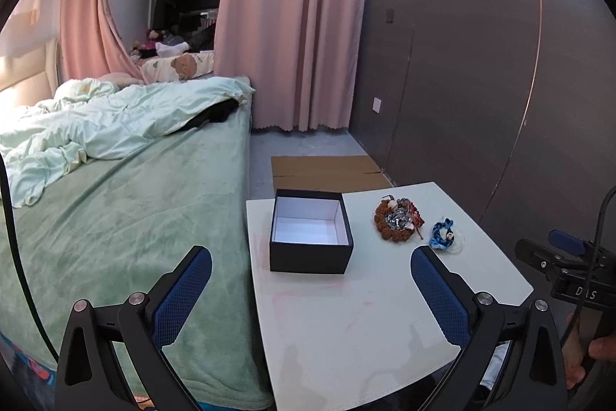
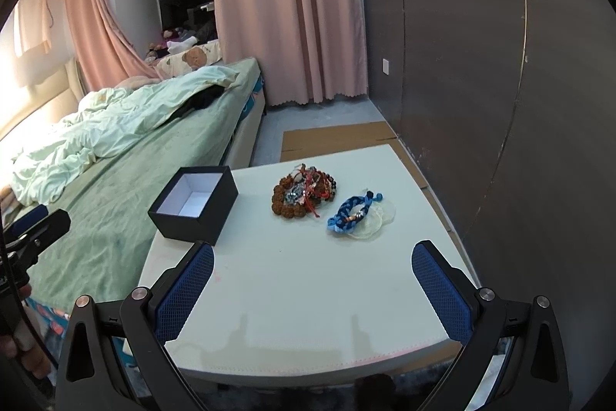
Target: Organize jewelry
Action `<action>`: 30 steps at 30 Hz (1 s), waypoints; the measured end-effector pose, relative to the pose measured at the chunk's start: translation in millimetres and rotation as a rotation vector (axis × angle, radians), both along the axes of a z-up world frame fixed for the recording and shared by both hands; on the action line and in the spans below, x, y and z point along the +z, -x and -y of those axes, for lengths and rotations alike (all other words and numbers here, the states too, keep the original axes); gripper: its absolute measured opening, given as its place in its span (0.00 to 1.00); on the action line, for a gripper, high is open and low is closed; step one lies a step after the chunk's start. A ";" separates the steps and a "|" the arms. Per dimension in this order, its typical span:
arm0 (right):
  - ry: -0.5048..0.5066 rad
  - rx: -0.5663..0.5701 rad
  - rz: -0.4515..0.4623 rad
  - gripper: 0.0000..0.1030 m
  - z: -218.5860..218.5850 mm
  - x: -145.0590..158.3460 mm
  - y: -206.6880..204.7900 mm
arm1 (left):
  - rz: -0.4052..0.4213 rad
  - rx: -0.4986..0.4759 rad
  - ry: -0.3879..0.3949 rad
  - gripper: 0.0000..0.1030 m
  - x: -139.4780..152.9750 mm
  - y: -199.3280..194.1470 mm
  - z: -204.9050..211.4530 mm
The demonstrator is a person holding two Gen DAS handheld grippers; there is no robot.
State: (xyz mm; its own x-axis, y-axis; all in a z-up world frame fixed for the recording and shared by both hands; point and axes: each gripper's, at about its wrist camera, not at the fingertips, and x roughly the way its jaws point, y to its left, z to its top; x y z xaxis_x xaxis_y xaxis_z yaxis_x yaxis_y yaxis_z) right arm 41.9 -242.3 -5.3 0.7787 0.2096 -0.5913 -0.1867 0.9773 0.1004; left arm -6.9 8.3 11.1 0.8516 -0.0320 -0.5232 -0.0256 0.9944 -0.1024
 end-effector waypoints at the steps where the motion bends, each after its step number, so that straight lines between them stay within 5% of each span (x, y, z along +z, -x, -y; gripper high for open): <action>1: -0.001 0.001 -0.002 1.00 0.3 -0.4 -0.2 | -0.002 -0.002 0.008 1.00 -0.6 -0.2 -1.0; 30: 0.009 0.021 -0.003 1.00 -5.5 1.3 0.8 | 0.020 0.000 0.004 1.00 -1.0 -0.5 3.3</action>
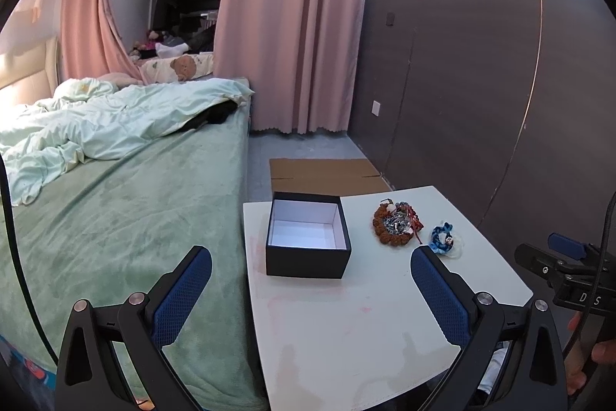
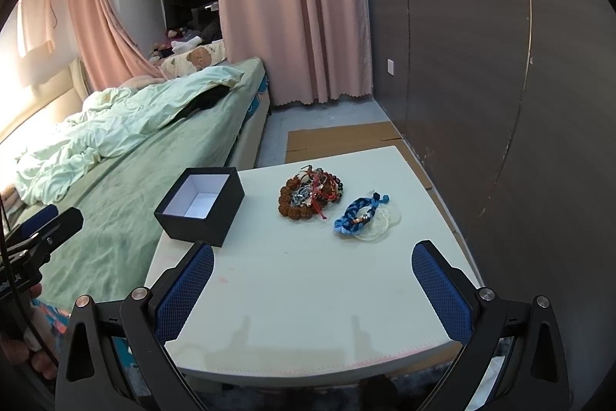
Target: Organize jewelry
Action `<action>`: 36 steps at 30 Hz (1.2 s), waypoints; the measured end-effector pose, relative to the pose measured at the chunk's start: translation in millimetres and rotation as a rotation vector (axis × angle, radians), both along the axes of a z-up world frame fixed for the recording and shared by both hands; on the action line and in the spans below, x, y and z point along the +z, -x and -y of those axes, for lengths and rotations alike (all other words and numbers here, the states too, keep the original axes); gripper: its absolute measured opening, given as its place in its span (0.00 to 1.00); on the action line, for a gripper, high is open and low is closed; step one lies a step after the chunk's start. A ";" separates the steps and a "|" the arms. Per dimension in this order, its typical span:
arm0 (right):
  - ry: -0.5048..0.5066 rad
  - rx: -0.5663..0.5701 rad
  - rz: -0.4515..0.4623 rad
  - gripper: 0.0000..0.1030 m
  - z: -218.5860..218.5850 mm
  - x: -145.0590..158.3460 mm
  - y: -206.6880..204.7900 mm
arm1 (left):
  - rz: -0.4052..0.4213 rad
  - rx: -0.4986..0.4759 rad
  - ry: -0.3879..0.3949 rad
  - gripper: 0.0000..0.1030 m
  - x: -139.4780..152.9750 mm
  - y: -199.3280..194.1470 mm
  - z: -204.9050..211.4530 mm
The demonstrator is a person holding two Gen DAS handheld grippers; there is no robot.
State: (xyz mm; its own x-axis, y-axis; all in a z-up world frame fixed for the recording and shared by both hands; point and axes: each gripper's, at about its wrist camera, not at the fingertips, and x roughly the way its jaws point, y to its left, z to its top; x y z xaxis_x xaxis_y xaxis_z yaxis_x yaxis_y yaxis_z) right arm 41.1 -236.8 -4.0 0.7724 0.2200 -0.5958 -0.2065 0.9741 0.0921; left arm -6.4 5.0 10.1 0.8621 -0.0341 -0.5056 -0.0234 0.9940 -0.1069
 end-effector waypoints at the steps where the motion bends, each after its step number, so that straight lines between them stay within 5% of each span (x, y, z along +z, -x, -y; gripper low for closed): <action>1: 0.006 0.000 0.002 1.00 -1.1 0.0 0.4 | 0.001 0.000 -0.001 1.00 0.3 -0.2 0.7; 26: -0.054 -0.032 -0.036 1.00 15.1 -6.9 -17.7 | 0.011 -0.032 0.055 1.00 2.8 -24.9 11.6; 36: -0.176 -0.067 -0.100 1.00 48.2 -17.3 -47.7 | -0.034 -0.163 0.124 0.87 -7.5 -57.0 42.2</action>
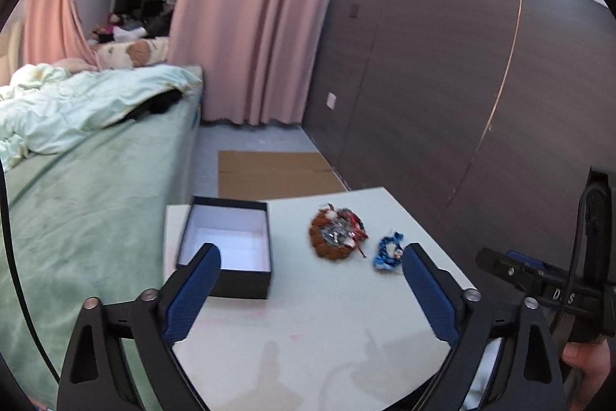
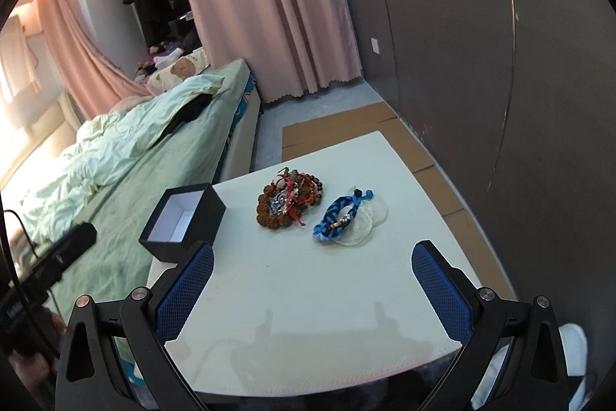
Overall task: Organize jewelry
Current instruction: 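Move the right tool to the blue braided bracelet and open its fingers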
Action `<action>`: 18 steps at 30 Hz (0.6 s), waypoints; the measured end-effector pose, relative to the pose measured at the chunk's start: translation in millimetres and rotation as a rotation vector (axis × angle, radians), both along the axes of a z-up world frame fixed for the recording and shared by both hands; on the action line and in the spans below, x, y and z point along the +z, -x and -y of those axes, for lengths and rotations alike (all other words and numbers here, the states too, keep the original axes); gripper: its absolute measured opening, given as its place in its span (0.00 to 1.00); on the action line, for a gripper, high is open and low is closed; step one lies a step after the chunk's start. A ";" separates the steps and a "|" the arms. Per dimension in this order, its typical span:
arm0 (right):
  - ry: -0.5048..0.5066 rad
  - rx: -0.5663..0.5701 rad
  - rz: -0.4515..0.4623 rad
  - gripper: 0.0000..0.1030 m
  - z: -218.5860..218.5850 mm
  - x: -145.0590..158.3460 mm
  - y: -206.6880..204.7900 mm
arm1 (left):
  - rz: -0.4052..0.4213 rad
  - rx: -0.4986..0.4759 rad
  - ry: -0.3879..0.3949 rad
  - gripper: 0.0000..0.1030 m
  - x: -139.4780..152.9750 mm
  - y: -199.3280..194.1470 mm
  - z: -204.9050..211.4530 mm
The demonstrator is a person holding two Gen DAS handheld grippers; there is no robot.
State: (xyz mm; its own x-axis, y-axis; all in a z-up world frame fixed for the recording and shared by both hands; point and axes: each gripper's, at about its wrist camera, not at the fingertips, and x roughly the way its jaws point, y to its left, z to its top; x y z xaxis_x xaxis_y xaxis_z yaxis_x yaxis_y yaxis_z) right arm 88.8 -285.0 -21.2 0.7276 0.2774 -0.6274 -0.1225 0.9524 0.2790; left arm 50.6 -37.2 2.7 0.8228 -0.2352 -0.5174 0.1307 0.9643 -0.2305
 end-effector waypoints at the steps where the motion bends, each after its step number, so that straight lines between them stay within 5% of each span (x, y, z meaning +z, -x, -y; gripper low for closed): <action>1: -0.014 -0.005 -0.010 0.99 3.6 -1.9 -2.6 | -0.014 -0.016 0.018 0.81 -2.4 -3.5 1.7; 4: -0.059 -0.019 -0.040 0.90 13.8 -7.4 -13.6 | -0.058 -0.063 0.083 0.71 -8.7 -17.1 7.0; 10: -0.164 -0.050 -0.110 0.70 33.3 -23.0 -34.7 | -0.105 -0.086 0.056 0.60 -21.1 -43.0 22.4; 18: -0.325 -0.081 -0.187 0.58 54.3 -41.3 -63.0 | -0.156 -0.152 0.063 0.44 -36.1 -79.0 46.6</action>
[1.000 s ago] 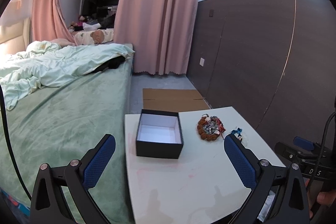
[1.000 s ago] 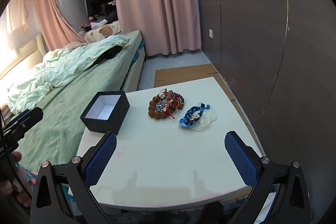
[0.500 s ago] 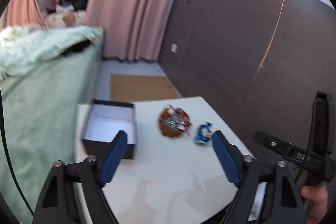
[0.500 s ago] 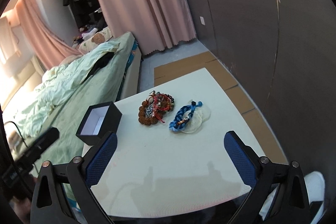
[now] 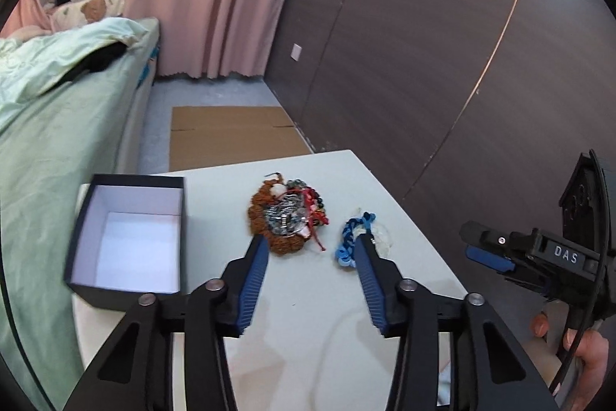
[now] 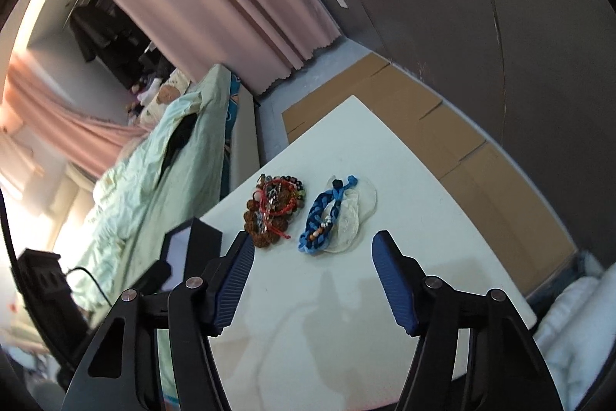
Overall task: Organize jewelry
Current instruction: 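Move the right tool to the blue braided bracelet and open its fingers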
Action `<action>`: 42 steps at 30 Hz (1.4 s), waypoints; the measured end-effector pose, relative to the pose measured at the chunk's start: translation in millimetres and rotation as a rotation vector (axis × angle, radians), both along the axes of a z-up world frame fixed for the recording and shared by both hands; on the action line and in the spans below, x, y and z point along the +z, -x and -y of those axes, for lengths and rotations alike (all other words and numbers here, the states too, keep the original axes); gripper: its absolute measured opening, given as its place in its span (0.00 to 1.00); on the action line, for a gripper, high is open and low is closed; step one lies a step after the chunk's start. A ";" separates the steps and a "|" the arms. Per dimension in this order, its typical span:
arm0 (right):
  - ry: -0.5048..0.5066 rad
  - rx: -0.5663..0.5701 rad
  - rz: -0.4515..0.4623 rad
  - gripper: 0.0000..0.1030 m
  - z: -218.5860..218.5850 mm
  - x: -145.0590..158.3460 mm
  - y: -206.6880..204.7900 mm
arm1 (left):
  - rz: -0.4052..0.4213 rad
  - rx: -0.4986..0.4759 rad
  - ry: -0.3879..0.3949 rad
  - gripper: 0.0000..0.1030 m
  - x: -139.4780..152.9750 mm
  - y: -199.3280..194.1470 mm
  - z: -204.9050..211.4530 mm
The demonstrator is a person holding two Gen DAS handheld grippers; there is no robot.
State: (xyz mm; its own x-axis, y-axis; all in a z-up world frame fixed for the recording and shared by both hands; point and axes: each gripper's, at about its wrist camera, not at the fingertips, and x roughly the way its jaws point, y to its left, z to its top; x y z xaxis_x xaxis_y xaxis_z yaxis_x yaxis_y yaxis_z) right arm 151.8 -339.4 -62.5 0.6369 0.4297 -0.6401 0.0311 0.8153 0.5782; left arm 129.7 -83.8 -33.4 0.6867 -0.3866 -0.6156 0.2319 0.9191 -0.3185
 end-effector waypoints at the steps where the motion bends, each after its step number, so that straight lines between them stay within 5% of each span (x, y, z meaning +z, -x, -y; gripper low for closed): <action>1: -0.019 0.000 -0.010 0.55 2.3 -2.7 -3.9 | -0.004 -0.006 0.003 0.44 -2.1 -4.1 1.9; 18: -0.201 0.014 -0.132 0.38 -8.9 -40.6 -64.1 | -0.108 -0.111 -0.005 0.28 -34.8 -90.7 31.4; 26: -0.228 0.001 -0.156 0.38 -10.6 -47.7 -66.8 | -0.136 -0.159 -0.001 0.21 -46.2 -89.8 44.5; 31: -0.258 0.008 -0.170 0.38 -11.1 -52.1 -67.2 | -0.146 -0.115 -0.080 0.21 -52.8 -90.0 48.7; 42: -0.294 -0.036 -0.176 0.38 11.6 -54.4 -58.5 | -0.196 -0.138 -0.012 0.21 -65.7 -81.5 54.0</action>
State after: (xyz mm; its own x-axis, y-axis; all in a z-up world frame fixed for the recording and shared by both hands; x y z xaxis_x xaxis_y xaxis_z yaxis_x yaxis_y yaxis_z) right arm 210.3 -351.0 -116.9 0.5463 0.5912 -0.5933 0.1770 0.6109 0.7717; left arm 211.2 -137.8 -99.1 0.4946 -0.4602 -0.7373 0.2902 0.8871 -0.3590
